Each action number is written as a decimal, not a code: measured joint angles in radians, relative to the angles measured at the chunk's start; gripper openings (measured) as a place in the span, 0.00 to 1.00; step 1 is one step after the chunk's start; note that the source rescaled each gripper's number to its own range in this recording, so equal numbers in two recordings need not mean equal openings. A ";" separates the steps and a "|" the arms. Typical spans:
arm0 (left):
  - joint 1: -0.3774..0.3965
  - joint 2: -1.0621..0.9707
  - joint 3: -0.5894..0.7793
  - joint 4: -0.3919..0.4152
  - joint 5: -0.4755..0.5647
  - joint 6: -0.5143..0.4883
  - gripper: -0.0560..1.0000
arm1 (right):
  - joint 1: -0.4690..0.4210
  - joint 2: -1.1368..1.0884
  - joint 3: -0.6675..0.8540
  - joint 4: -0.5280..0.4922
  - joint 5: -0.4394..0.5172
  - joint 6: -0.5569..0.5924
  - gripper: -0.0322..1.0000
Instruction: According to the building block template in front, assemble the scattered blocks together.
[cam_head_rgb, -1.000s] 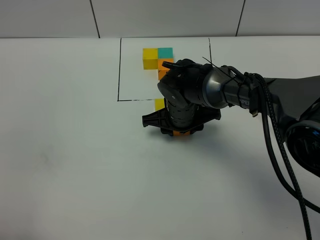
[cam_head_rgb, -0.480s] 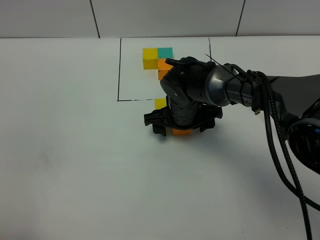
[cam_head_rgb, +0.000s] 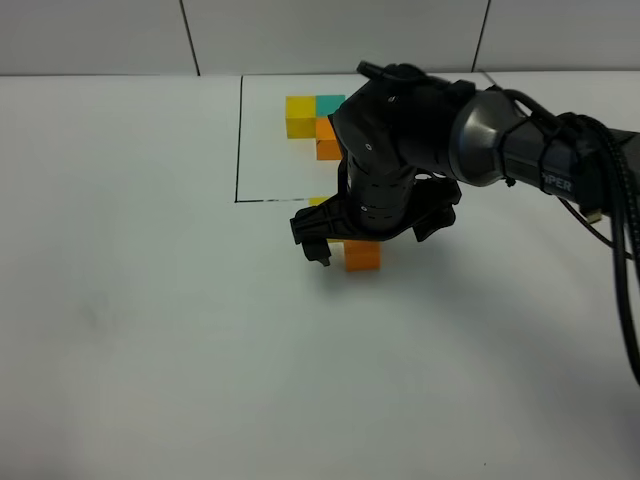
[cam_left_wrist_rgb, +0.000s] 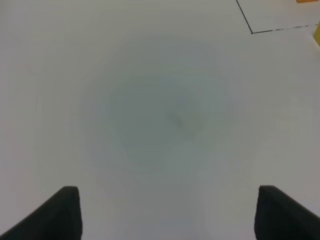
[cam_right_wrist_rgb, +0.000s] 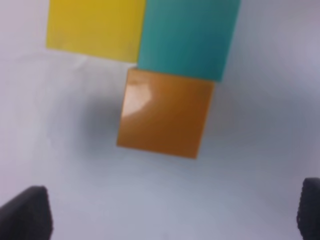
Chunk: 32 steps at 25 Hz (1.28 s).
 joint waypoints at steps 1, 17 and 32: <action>0.000 0.000 0.000 0.000 0.000 0.000 0.66 | -0.005 -0.016 0.003 0.005 0.024 -0.020 1.00; 0.000 0.000 0.000 0.023 0.000 -0.001 0.66 | -0.251 -0.130 0.190 0.173 -0.082 -0.331 1.00; 0.000 0.000 0.000 0.023 0.000 -0.001 0.66 | -0.658 -0.333 0.355 0.238 -0.120 -0.556 1.00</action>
